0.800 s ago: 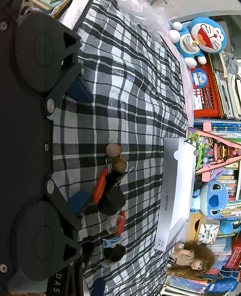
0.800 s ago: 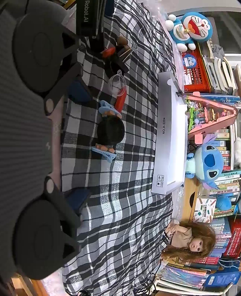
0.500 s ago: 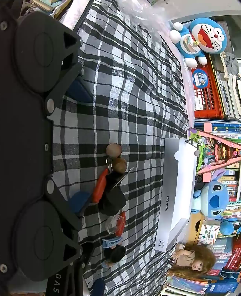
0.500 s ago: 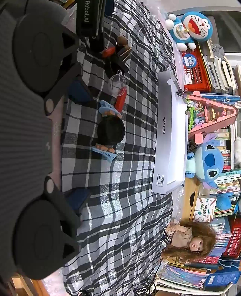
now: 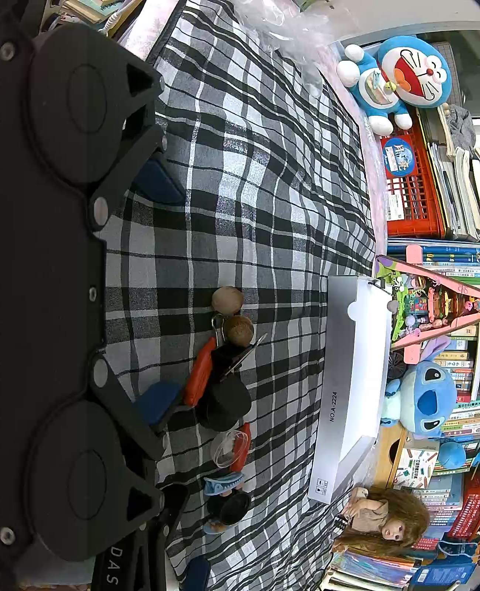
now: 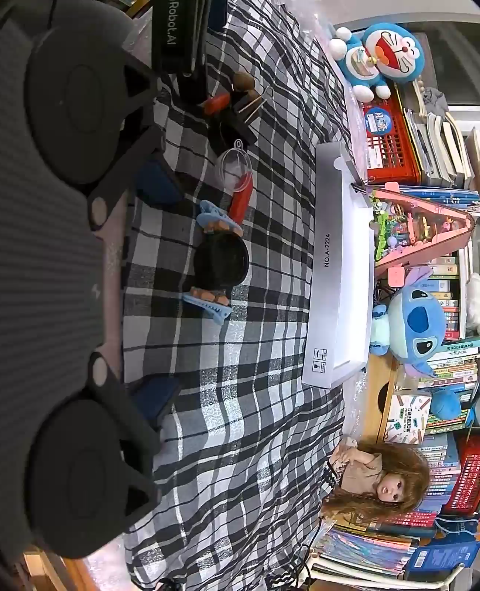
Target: Organize rigid objects
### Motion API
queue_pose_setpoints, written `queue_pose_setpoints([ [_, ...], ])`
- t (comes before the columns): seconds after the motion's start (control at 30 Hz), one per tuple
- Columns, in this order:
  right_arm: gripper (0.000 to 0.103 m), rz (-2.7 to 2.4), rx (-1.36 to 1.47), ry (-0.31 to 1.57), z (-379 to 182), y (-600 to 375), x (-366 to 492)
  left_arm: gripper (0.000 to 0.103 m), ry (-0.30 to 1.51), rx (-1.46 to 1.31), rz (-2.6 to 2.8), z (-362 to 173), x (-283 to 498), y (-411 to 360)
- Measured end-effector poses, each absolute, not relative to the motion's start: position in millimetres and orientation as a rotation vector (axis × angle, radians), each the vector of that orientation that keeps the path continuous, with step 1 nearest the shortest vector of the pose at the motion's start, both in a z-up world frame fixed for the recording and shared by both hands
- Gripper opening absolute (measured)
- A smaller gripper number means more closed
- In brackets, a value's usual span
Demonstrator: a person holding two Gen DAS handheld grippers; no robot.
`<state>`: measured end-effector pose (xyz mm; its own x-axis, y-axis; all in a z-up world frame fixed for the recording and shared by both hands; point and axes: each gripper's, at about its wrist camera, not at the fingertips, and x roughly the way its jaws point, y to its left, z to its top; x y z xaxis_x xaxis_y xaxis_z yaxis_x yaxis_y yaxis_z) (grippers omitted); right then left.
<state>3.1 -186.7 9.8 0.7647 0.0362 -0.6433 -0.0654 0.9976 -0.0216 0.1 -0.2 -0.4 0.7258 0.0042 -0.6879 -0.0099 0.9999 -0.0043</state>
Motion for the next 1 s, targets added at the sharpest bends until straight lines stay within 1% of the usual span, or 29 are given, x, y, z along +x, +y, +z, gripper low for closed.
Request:
queue_pose_setpoints([
  [1.0, 0.103, 0.054, -0.047, 0.69, 9.5, -186.1, 1.9, 0.103, 0.757, -0.007, 0.009, -0.4, -0.1, -0.4],
])
